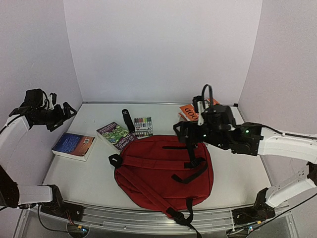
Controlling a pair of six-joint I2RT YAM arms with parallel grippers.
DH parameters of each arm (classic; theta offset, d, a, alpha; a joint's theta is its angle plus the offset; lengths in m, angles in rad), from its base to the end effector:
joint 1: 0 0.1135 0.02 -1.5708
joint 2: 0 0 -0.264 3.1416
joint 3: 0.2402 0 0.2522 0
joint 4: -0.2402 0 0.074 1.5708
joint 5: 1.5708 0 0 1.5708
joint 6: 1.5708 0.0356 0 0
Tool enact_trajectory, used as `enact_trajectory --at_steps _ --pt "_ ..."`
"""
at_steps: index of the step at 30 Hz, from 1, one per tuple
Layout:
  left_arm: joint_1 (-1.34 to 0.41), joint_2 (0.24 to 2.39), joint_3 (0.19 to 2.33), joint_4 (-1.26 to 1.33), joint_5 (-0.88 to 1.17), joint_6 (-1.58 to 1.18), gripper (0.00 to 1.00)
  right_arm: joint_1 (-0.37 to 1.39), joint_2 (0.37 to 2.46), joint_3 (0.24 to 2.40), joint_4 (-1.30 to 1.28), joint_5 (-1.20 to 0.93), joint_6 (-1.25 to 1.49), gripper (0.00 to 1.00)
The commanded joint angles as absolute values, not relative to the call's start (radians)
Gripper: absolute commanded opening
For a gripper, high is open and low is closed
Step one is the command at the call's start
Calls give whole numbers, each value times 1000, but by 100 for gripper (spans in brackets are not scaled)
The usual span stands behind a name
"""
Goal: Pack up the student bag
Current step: Pick up the student bag at the center of the board.
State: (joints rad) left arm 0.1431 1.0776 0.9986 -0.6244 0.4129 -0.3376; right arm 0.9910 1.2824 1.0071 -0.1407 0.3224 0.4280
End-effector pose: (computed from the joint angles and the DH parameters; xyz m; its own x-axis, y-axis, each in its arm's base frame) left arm 0.2250 0.0180 0.3176 -0.6611 -0.4018 -0.6336 -0.0495 0.8661 -0.4975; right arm 0.1713 0.2411 0.3142 -0.4649 0.0087 -0.8853 -0.4855 0.8337 0.2632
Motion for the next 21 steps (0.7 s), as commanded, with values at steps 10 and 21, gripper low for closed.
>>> enact_trajectory --at_steps 10,21 --pt "144 1084 1011 -613 398 -334 100 1445 1840 1417 -197 430 507 98" --pt "143 1090 1008 -612 441 -345 100 1522 2176 1662 -436 640 460 98"
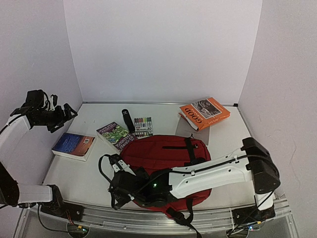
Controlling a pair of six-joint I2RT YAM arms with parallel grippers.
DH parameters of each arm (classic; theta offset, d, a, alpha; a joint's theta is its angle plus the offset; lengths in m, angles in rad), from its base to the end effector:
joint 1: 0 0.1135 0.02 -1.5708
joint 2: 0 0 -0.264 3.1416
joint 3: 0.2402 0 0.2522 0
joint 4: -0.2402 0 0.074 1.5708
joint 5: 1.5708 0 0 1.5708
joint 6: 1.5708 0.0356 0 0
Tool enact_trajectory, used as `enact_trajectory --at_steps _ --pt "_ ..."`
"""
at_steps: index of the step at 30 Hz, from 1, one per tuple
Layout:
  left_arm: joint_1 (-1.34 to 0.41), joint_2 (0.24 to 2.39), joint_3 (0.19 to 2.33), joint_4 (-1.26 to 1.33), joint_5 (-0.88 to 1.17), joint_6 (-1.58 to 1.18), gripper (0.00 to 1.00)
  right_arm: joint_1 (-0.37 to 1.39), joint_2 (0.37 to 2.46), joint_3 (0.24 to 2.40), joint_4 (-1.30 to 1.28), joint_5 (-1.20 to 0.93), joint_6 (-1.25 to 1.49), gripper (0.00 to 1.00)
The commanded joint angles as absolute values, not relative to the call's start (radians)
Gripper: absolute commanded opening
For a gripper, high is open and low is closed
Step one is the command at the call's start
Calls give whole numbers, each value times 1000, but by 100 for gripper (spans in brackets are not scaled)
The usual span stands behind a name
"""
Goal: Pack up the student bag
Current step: Pick up the student bag at the center of the board.
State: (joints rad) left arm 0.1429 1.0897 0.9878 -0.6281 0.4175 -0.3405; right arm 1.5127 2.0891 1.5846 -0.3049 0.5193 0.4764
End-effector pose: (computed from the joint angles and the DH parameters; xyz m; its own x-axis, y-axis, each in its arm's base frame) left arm 0.2268 0.0180 0.3113 -0.6786 -0.4060 -0.6121 -0.0612 0.8617 -0.5037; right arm 0.0447 0.4648 0.2010 -0.4257 -0.4623 -0.7779 -0.7332 0.6800 -0.0028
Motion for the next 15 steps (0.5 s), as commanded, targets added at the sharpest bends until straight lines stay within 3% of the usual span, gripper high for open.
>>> enact_trajectory --at_steps 1,12,15 --pt "143 1088 1008 -612 444 -345 100 1522 2195 1675 -444 644 459 98" --pt "144 1076 1010 -617 432 -341 100 1522 2326 1704 -464 664 432 98" --pt "144 1077 1006 -614 442 -345 100 1522 2336 1720 -466 686 443 84"
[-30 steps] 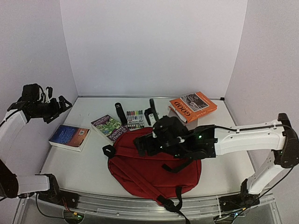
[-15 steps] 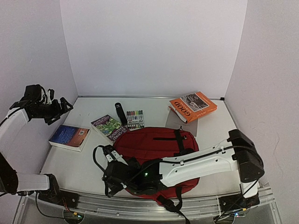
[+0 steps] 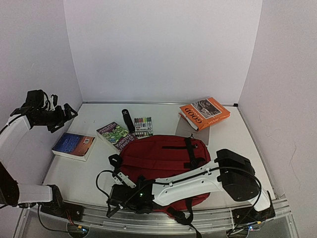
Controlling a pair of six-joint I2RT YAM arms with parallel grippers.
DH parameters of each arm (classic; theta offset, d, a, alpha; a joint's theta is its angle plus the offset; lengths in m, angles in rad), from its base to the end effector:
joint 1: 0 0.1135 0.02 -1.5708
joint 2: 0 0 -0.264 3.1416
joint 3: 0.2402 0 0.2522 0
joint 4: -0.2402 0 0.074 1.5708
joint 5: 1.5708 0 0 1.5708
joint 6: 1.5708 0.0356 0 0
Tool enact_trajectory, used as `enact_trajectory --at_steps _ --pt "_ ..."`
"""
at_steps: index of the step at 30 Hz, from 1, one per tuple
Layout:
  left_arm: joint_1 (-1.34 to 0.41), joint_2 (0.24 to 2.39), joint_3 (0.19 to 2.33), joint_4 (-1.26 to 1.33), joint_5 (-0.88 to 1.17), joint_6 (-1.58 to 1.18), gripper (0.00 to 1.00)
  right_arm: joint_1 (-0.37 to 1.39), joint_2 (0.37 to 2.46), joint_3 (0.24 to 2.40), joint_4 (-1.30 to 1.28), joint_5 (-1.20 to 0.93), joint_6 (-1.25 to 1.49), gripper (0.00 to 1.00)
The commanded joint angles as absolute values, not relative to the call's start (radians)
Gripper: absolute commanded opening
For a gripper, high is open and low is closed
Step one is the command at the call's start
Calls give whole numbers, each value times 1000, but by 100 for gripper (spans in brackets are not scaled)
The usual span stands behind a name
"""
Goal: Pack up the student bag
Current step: Pick up the student bag at the center of the board.
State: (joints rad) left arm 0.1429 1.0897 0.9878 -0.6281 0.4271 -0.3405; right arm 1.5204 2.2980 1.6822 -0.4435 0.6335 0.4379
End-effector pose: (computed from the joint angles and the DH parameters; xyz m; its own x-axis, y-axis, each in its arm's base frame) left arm 0.2267 0.0177 0.3113 -0.6809 -0.4051 -0.6101 -0.0546 0.8589 -0.5092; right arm 0.0452 0.4787 0.1287 -0.3749 -0.6488 -0.6622 -0.6971 0.6682 -0.2599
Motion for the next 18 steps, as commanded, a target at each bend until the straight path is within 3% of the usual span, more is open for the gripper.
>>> enact_trajectory --at_steps 1,2,6,9,12,18 --pt "144 1080 1006 -613 444 -346 100 1522 2331 1723 -466 692 449 78" --pt "144 1083 1006 -612 449 -347 100 1522 2323 1729 -466 700 453 72" --pt "144 1089 1008 -611 458 -347 100 1522 2282 1756 -466 728 474 28" --pt "143 1082 1006 -608 460 -346 100 1521 2223 1797 -452 720 480 9" --pt "144 1072 1004 -608 451 -343 100 1520 2143 1836 -408 694 454 1" --pt "143 1026 1002 -626 317 -341 100 1501 1954 1851 -279 611 426 0"
